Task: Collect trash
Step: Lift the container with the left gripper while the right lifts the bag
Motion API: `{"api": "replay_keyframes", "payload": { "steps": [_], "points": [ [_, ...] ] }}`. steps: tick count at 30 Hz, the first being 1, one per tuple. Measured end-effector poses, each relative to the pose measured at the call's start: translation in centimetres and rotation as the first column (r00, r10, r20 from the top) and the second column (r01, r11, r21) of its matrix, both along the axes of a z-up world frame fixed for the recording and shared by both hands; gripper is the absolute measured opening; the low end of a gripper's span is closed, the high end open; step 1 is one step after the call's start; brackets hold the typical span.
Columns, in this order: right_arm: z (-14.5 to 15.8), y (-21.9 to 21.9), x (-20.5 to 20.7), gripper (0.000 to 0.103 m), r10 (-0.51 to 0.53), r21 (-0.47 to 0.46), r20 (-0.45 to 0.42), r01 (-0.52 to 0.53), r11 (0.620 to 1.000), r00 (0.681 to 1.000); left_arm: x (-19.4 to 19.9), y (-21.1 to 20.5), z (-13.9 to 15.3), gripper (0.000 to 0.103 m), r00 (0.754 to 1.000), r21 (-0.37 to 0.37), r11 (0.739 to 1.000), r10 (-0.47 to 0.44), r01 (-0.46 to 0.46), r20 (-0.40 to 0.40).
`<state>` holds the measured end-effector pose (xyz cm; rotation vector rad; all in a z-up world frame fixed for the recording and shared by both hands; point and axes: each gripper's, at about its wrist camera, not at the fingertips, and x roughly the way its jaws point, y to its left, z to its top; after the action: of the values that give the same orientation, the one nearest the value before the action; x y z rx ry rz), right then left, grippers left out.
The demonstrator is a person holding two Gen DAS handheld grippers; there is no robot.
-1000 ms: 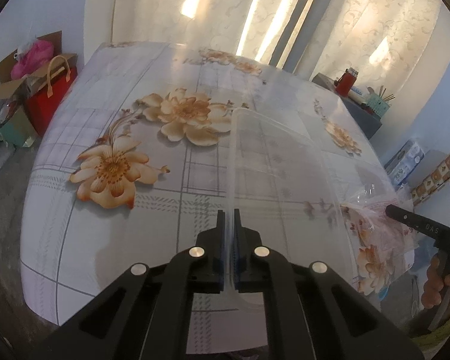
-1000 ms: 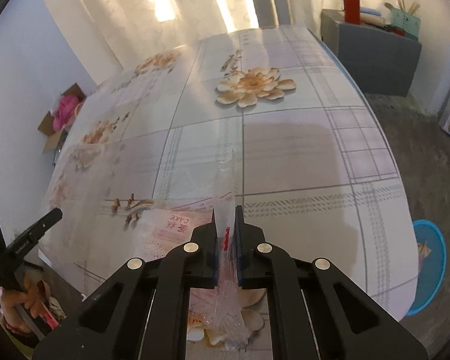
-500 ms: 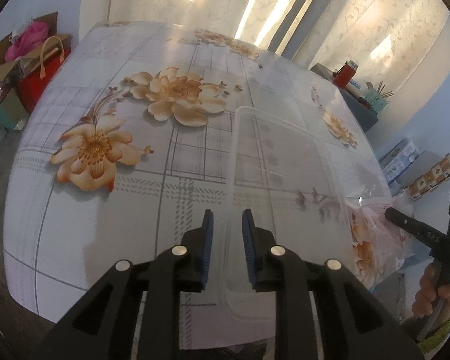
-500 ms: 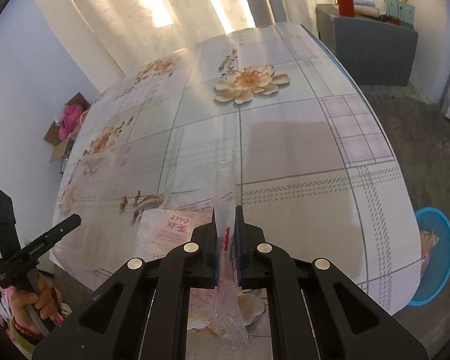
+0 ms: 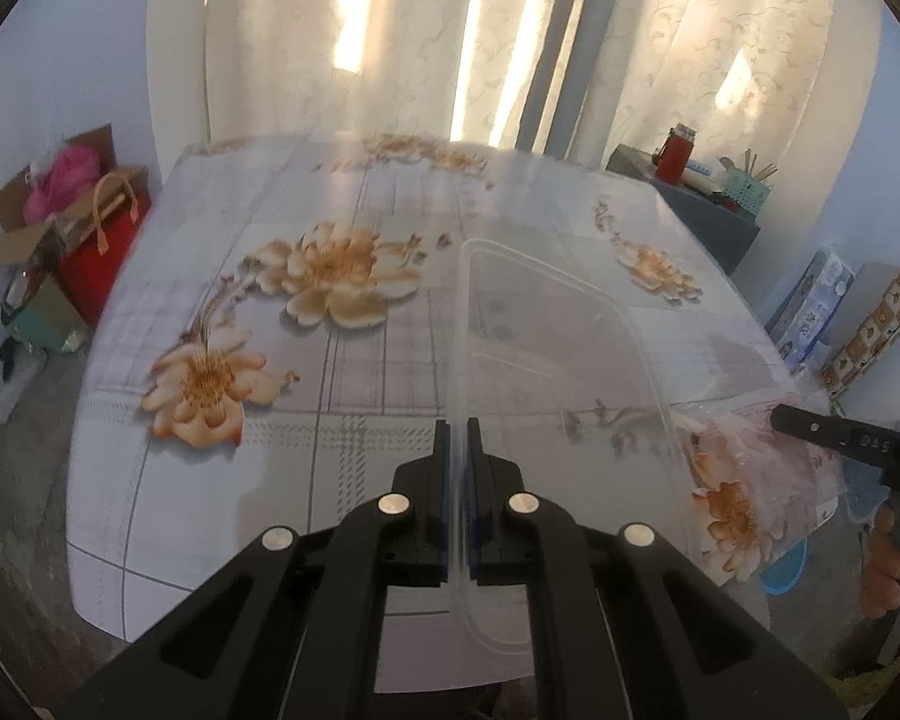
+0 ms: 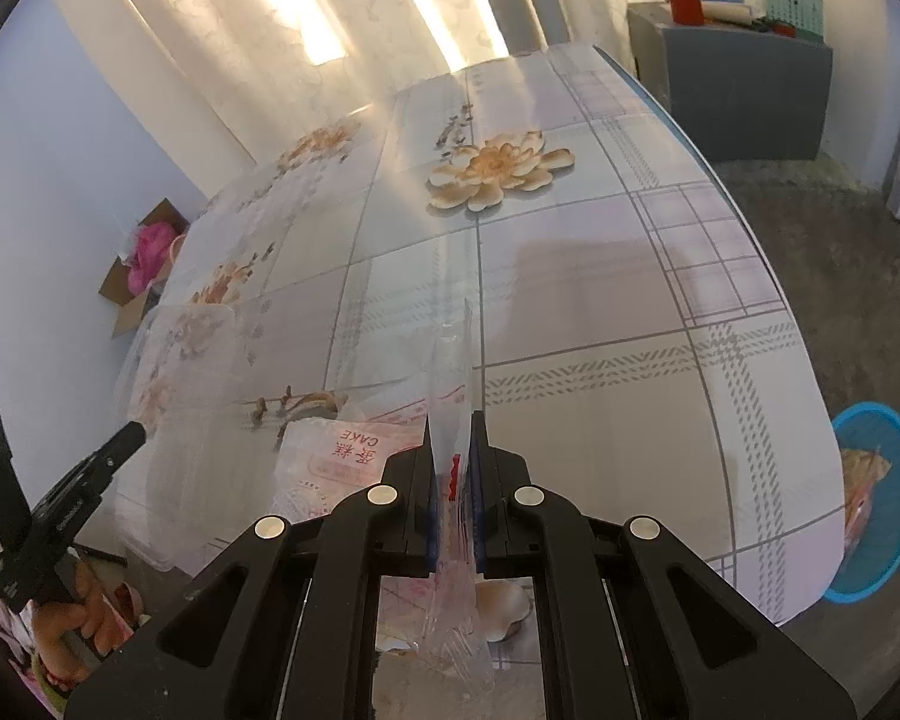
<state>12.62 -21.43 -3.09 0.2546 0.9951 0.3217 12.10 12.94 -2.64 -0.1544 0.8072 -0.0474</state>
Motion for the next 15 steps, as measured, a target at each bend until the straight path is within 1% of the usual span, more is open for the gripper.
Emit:
{"api": "replay_keyframes", "payload": {
  "steps": [2, 6, 15],
  "points": [
    [0.2, 0.0, -0.1, 0.007, 0.002, 0.003, 0.003, -0.002, 1.000, 1.000, -0.2, -0.3, 0.7, 0.003, 1.000, 0.018, 1.000, -0.004, 0.004, 0.021],
    [0.6, 0.1, -0.3, 0.007, 0.007, 0.002, 0.012, -0.007, 1.000, 1.000, -0.4, -0.7, 1.6, 0.003, 0.999, 0.027, 1.000, -0.010, 0.009, 0.046],
    [1.4, -0.1, -0.8, 0.007, 0.016, 0.017, 0.022, -0.016, 1.000, 1.000, -1.1, -0.8, 2.5, 0.003, 0.997, 0.043, 0.999, -0.011, 0.008, 0.076]
  ]
}}
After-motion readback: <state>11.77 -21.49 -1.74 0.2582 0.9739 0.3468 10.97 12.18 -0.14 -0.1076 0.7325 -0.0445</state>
